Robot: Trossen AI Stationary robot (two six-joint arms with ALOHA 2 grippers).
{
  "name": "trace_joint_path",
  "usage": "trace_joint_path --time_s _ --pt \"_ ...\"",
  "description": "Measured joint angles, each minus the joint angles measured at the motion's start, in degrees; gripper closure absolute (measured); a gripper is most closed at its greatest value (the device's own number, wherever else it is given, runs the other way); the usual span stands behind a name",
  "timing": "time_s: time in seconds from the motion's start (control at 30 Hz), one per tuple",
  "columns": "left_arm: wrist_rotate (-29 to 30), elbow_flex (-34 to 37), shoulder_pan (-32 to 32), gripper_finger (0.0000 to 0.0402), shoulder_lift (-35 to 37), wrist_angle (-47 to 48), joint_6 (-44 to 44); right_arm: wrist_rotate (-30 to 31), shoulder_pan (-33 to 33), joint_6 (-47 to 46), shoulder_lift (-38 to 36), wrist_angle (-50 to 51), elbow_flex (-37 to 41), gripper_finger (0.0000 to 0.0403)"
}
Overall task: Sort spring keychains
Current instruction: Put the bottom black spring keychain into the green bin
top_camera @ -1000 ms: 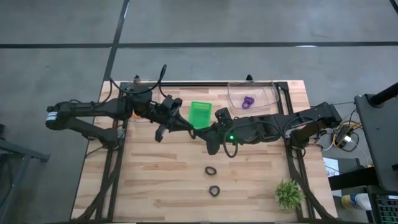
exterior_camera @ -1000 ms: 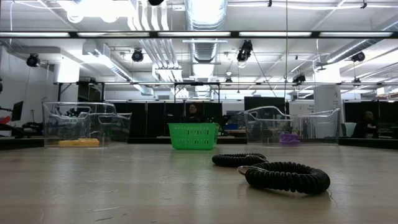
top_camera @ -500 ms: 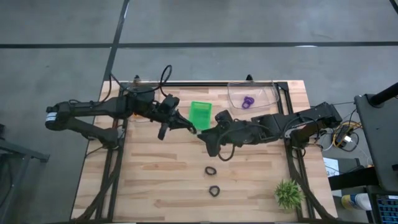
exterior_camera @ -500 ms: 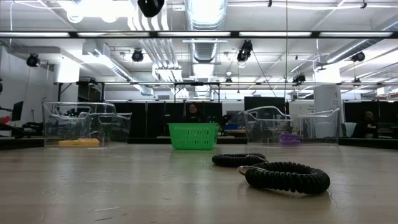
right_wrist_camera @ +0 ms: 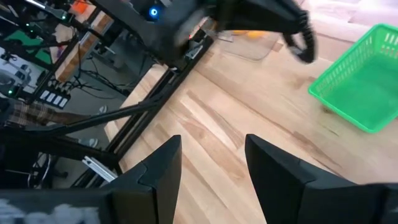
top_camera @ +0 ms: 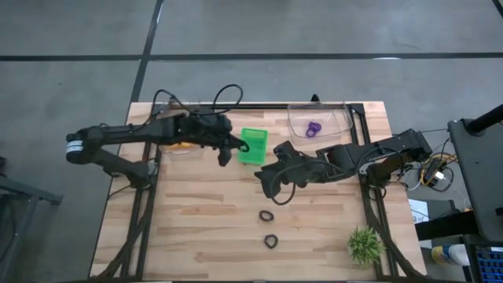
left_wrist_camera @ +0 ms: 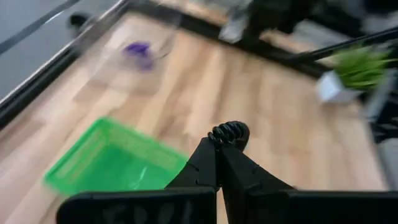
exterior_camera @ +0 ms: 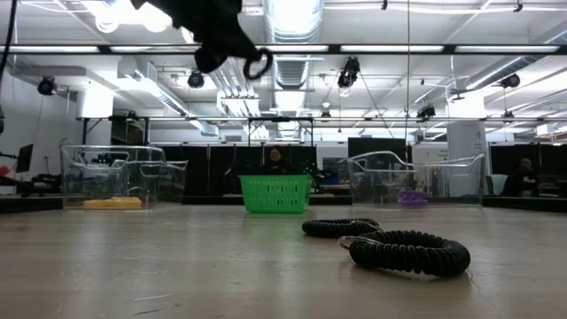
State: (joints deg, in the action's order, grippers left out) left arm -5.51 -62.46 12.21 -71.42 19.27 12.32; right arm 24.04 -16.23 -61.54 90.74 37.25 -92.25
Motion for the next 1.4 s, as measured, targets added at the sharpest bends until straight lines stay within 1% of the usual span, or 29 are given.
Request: trace_joint_path --time_s 0.1,0.27,0.53,0.8,1.13,1.4 --pt "1.0 0.0 2.11 0.0401 -2.54 1.26 -0.04 -0.06 0.0 -0.32 0.02 0.03 0.0 0.0232" --pt "1.08 -0.09 4.84 0.0401 -7.5 1.36 -0.24 -0.1 -0.11 -0.65 0.04 -0.01 0.0 0.0232" --pt "1.14 -0.67 7.49 0.0401 -17.36 1.12 -3.39 -0.1 -0.11 -0.88 0.07 -0.01 0.0 0.0232" --pt "0.59 -4.16 8.85 0.0401 -26.05 1.05 -3.68 -0.1 -0.13 -1.07 0.07 -0.03 0.0 0.0232" --pt "0.39 -7.6 9.08 0.0399 -30.31 1.2 -4.84 -0.1 -0.13 -1.05 0.09 0.03 0.11 0.0232" --pt "1.17 -7.82 9.32 0.0351 -30.81 1.14 -4.34 -0.14 -0.42 -1.05 0.09 0.05 0.22 0.0232"
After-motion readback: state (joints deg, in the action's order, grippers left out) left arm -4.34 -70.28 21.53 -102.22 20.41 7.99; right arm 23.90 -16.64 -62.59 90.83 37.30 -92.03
